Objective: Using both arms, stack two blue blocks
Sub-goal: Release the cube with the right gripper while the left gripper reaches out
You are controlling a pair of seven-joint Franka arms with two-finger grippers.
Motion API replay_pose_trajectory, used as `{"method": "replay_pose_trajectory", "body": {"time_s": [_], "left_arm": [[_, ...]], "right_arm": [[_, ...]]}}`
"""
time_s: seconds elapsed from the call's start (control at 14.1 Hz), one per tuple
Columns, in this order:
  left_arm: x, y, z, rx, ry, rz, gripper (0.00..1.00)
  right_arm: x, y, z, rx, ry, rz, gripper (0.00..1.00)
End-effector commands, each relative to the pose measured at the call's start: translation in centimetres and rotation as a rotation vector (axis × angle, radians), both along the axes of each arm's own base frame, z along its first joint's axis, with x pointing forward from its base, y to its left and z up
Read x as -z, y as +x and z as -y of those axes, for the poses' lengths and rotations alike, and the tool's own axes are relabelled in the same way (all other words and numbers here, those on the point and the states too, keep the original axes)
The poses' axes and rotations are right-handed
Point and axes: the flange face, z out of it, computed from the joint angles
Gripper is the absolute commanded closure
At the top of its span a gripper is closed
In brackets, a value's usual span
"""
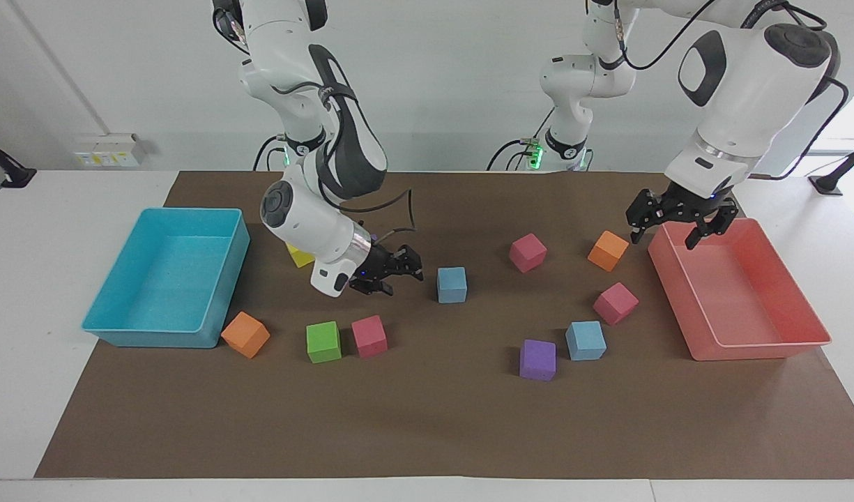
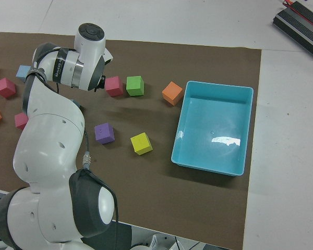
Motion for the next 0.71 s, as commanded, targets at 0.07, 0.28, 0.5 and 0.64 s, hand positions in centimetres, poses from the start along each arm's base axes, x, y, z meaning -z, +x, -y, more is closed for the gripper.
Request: {"method": "replay_pose_trajectory", "body": {"time_s": [0.07, 0.28, 0.5, 0.64], "left_arm": [[4.2, 2.7, 2.2, -0.035, 0.043, 0.035, 0.00], [8.8, 4.4, 4.7, -0.053, 0.054, 0.034, 0.00], [12.0, 5.5, 6.0, -0.068, 0.051, 0.046, 0.00], [13.3, 6.2, 6.1, -0.065, 0.045, 0.063, 0.00]], "right_arm": [[1.8, -1.7, 0.7, 0.022, 0.058, -0.001, 1.00], [4.4, -3.2, 0.7, 0.031, 0.113, 0.008, 1.00], [6.3, -4.1, 0.9, 0.039, 0.142, 0.000, 1.00], [7.4, -4.1, 0.8, 0.045, 0.189, 0.009, 1.00]]}}
